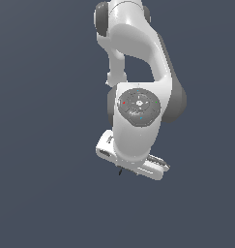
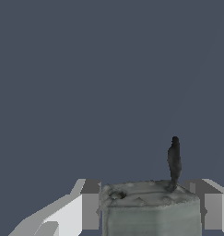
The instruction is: Pick up the object and move it to a goal position.
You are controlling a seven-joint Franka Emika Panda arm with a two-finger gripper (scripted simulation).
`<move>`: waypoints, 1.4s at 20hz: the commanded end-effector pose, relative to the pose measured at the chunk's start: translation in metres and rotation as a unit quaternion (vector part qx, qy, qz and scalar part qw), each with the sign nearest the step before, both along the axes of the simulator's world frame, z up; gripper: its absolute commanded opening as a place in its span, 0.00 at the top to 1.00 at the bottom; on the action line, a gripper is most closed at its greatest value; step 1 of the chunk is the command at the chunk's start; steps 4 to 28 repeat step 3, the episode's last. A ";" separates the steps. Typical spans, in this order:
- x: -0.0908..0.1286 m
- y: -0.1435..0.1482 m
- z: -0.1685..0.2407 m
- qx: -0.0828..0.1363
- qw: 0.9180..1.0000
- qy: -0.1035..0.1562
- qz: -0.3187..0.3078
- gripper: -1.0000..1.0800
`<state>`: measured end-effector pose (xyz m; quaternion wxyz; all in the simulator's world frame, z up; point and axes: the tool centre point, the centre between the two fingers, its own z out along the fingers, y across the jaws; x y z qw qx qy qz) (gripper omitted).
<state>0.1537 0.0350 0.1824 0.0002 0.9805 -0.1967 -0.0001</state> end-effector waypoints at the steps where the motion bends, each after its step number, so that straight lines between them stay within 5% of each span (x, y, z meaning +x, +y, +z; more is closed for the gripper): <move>1: 0.001 0.000 0.002 0.000 1.000 0.000 0.000 1.00; 28: 0.002 0.000 0.003 0.000 1.000 0.000 0.000 1.00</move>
